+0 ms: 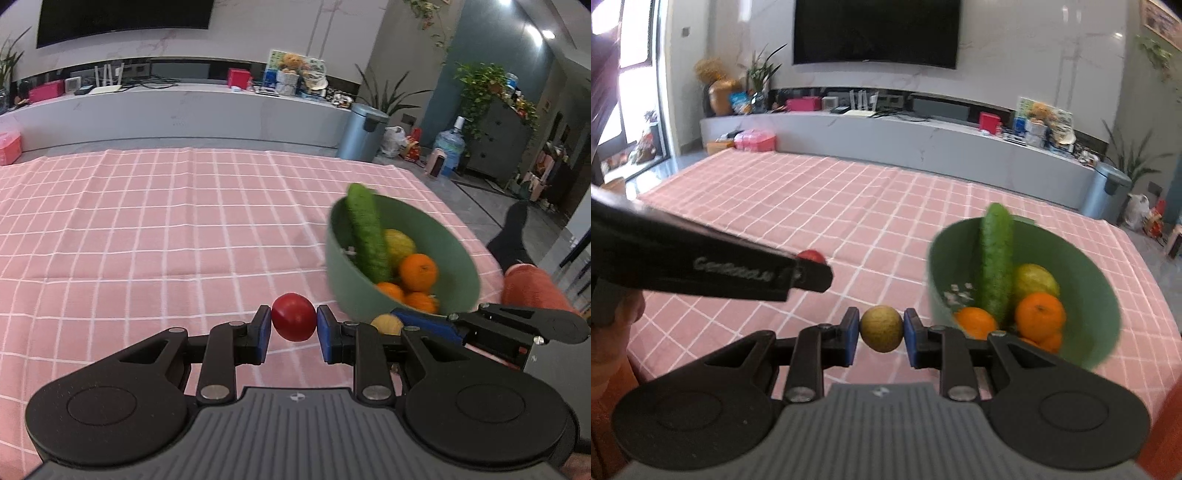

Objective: Organize fruits
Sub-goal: 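Carry tomato and longan into the colander and open both tools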

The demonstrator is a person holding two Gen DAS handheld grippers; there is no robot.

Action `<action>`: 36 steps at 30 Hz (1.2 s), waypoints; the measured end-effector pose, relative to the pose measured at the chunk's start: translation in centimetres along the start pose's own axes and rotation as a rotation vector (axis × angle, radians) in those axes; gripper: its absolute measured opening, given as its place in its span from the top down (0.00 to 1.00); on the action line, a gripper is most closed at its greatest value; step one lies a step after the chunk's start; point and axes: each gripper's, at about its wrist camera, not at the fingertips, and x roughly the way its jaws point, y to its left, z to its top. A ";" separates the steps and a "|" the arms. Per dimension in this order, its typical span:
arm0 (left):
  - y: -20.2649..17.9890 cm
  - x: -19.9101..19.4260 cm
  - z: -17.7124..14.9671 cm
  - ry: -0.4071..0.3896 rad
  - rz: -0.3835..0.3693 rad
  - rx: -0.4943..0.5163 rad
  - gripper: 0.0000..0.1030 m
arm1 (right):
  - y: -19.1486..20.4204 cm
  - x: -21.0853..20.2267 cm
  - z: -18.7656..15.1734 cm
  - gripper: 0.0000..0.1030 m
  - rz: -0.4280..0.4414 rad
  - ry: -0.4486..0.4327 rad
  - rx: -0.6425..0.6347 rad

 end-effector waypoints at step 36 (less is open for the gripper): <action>-9.7 10.2 1.9 0.124 -0.147 0.247 0.71 | -14.9 4.2 1.4 0.79 -0.125 0.130 -0.069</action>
